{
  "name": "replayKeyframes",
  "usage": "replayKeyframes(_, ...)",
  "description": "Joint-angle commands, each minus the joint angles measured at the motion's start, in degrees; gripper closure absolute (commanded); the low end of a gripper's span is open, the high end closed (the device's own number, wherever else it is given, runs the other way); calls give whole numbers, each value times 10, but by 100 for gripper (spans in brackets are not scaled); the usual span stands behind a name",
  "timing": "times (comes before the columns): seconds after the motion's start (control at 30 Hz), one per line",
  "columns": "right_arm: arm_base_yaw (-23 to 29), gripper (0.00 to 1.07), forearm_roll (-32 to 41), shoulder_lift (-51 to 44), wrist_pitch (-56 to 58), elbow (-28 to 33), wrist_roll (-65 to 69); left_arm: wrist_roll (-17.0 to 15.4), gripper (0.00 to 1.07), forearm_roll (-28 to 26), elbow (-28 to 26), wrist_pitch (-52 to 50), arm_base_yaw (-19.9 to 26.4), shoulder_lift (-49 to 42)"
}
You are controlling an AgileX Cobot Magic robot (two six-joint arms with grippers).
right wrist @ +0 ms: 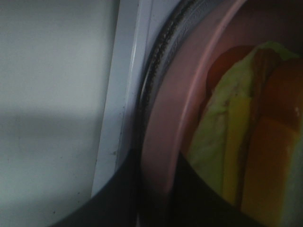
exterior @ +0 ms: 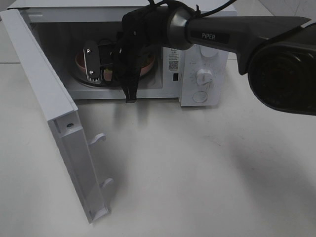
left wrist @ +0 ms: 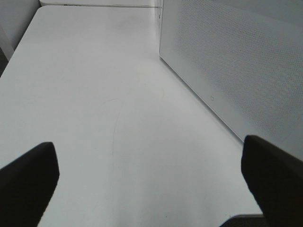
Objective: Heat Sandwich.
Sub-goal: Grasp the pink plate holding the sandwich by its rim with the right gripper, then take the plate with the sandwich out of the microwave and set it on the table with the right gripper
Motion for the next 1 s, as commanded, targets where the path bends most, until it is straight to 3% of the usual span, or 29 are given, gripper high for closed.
replayKeyframes(0.03, -3, 107, 11, -2, 40, 3, 6, -2, 6, 0, 1, -6, 2, -12)
replayKeyframes(0.3, -3, 107, 23, -6, 51, 13, -22, -2, 6, 0, 1, -6, 2, -12)
replayKeyframes(1.0, -3, 107, 22, -115, -93, 193, -107, -2, 6, 0, 1, -6, 2, -12)
